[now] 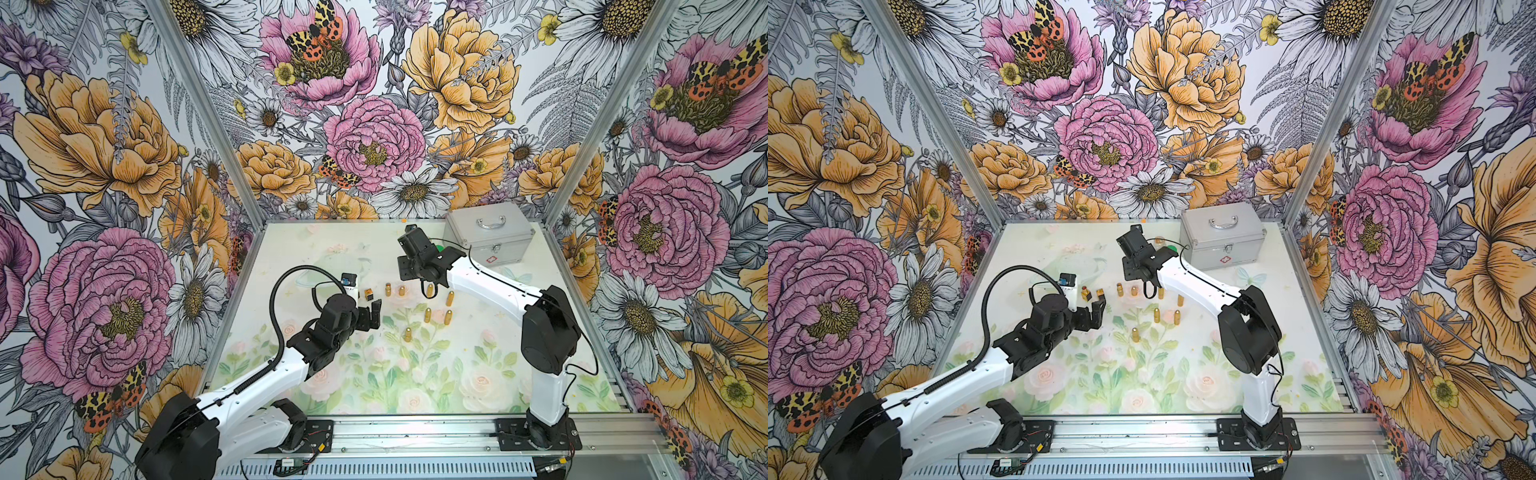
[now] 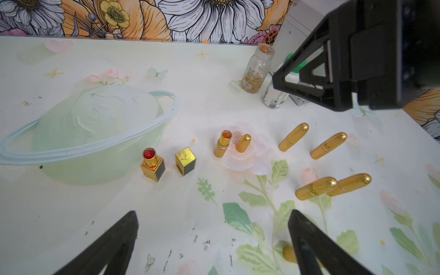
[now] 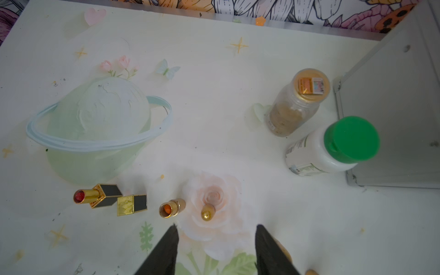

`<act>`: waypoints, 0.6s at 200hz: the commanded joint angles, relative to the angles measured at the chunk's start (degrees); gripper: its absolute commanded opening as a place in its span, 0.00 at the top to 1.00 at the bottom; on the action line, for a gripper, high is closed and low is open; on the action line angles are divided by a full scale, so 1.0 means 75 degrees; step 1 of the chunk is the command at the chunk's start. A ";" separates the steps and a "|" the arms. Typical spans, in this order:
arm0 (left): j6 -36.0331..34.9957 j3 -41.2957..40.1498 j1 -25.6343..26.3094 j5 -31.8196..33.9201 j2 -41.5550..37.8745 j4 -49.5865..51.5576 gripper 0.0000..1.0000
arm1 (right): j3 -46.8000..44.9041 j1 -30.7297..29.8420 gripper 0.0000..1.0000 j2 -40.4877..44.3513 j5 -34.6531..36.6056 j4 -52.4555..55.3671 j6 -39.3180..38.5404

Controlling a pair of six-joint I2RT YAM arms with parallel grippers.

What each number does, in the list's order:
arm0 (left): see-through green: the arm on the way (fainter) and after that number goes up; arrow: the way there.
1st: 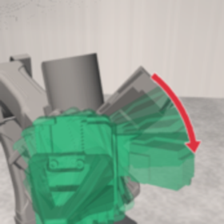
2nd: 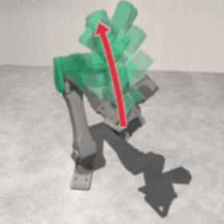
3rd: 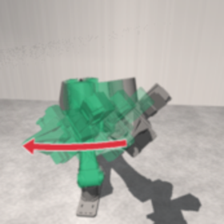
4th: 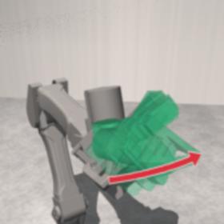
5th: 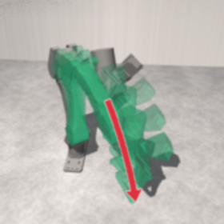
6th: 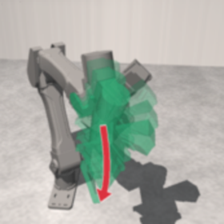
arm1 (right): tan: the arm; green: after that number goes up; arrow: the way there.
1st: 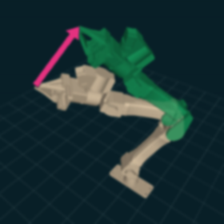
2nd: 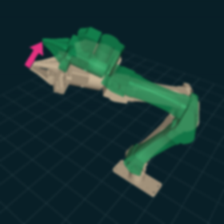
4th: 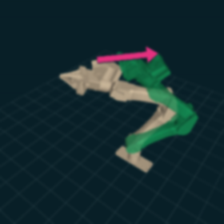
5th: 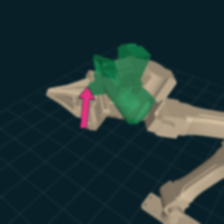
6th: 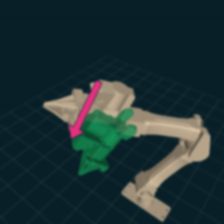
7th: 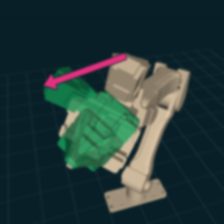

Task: Open the lipstick cap
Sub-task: Pick up the lipstick at the center of the board.

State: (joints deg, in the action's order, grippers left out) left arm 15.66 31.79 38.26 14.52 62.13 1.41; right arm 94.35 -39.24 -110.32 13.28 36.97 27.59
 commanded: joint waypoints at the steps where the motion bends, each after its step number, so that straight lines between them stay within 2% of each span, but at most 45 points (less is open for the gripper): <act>1: -0.0422 0.0379 0.0289 -0.0026 0.0414 -0.0197 0.01 | -0.0050 0.0195 0.45 0.0243 -0.0023 0.0943 0.0247; 27: -0.0705 0.0493 0.0586 -0.0493 0.0872 -0.0717 0.01 | -0.0362 0.0482 0.44 0.0178 -0.0294 0.1035 0.0572; 82: -0.0584 0.0731 0.0737 -0.0524 0.1395 -0.1055 0.01 | -0.0270 0.0708 0.45 -0.0492 -0.0870 0.1035 0.0698; 120: -0.0390 0.0730 0.0746 -0.0483 0.1501 -0.1183 0.01 | -0.0206 0.0779 0.48 -0.0872 -0.0932 0.1035 0.0831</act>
State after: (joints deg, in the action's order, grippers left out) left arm 12.01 35.81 43.40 11.75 72.79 -4.82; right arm 91.50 -33.87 -115.11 7.18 44.34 32.38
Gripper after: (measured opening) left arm 0.986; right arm 0.533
